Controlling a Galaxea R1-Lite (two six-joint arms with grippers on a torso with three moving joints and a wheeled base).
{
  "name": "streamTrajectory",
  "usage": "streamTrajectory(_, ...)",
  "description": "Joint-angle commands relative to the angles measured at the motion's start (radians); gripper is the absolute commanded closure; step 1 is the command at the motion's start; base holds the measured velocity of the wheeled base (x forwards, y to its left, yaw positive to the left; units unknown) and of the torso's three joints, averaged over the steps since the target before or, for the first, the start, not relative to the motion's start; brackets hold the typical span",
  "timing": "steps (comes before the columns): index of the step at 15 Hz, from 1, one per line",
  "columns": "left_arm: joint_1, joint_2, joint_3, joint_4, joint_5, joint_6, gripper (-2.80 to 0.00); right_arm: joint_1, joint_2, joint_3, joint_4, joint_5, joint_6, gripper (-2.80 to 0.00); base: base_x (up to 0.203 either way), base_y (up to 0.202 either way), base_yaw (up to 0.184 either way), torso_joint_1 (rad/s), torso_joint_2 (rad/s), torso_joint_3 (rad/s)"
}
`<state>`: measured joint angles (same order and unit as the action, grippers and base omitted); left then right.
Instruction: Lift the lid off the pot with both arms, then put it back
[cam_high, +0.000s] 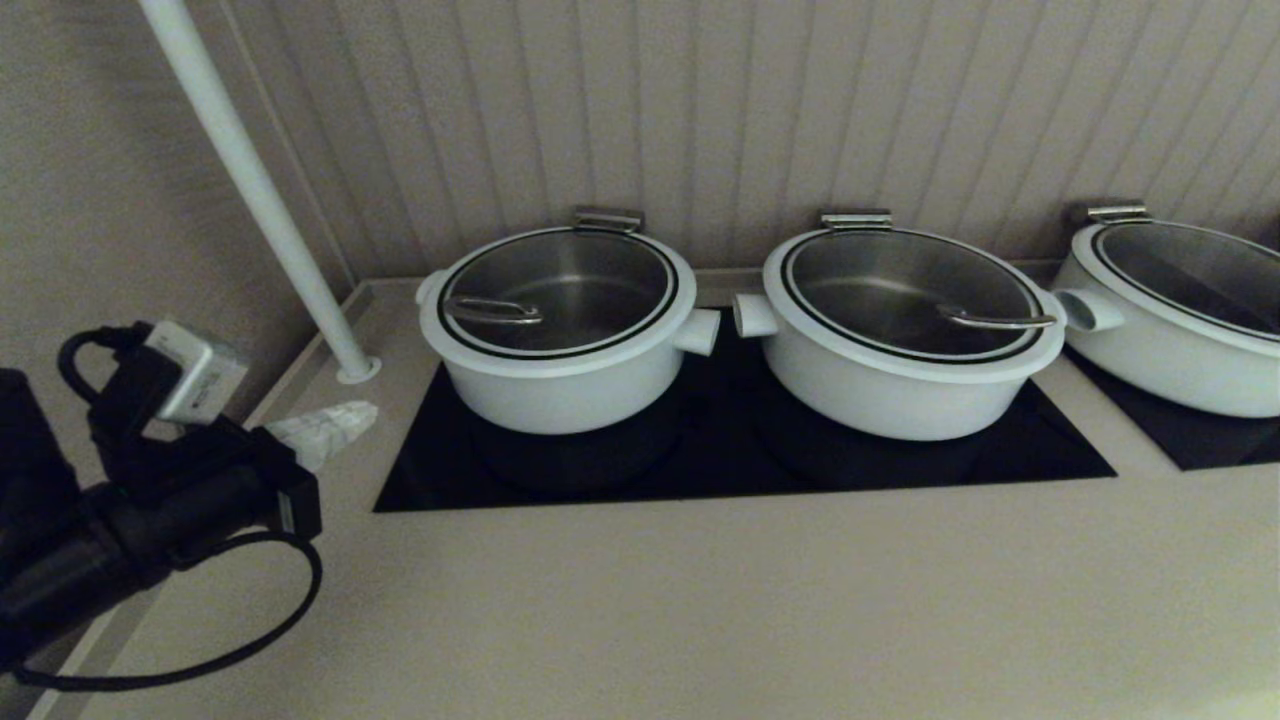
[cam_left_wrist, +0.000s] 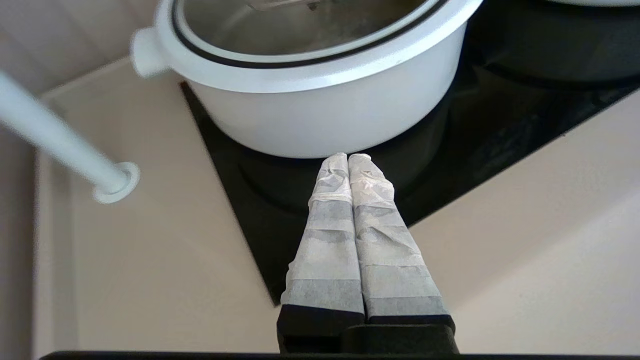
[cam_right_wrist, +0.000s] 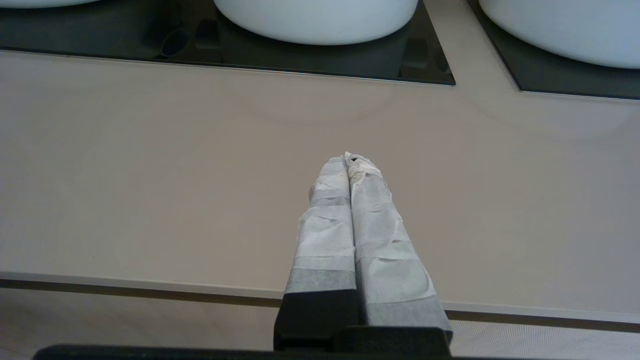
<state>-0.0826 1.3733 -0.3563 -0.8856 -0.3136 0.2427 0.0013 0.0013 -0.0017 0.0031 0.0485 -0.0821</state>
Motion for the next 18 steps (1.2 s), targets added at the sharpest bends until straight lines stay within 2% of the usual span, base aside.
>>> streamTrajectory(1,0.000,-0.078,0.031,-0.006,0.002,0.000,0.00,0.000,0.000,0.000,0.000,0.001,-0.001,0.00,0.000,0.000,0.000,0.000,0.00,0.000)
streamTrajectory(3,0.000,-0.129,0.078,-0.006,0.014,0.000,0.00,0.000,0.000,0.000,0.000,0.001,-0.001,0.00,0.000,0.000,0.000,0.000,0.00,0.000)
streamTrajectory(8,0.000,-0.257,0.178,-0.004,0.094,-0.008,0.00,0.000,0.000,0.000,0.000,0.001,-0.001,0.00,0.000,0.000,0.000,0.000,0.00,0.000)
streamTrajectory(12,0.000,-0.362,0.238,0.012,0.103,-0.030,0.00,0.000,0.000,0.000,0.000,0.001,-0.001,0.00,0.000,0.000,0.000,0.000,0.00,0.000)
streamTrajectory(18,0.000,-0.562,0.231,0.207,0.102,-0.044,0.00,0.000,0.000,0.000,0.000,0.001,-0.001,0.00,0.000,0.000,0.000,0.000,0.00,0.000)
